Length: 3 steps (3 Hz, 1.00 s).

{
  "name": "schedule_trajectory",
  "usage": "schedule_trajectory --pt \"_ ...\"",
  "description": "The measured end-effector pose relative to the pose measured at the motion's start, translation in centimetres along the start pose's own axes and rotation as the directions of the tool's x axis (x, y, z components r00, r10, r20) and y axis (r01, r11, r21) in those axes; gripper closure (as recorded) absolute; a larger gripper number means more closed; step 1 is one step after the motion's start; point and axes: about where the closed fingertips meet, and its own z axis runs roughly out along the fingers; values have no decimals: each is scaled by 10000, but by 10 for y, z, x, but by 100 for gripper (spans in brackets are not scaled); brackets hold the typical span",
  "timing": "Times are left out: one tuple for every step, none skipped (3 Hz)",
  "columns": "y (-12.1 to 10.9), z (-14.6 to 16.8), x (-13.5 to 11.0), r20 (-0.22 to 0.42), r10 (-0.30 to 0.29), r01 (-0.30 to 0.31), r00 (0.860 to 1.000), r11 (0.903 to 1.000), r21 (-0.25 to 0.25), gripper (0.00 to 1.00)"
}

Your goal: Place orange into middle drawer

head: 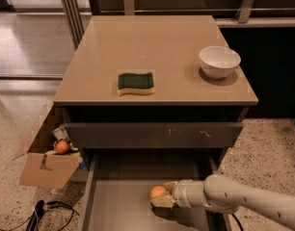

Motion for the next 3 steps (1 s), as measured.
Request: schedule_trajectory --pt "0 0 0 0 0 0 10000 10000 -1 28" --pt "0 0 0 0 0 0 10000 10000 -1 5" --pt "0 0 0 0 0 0 10000 10000 -2 0"
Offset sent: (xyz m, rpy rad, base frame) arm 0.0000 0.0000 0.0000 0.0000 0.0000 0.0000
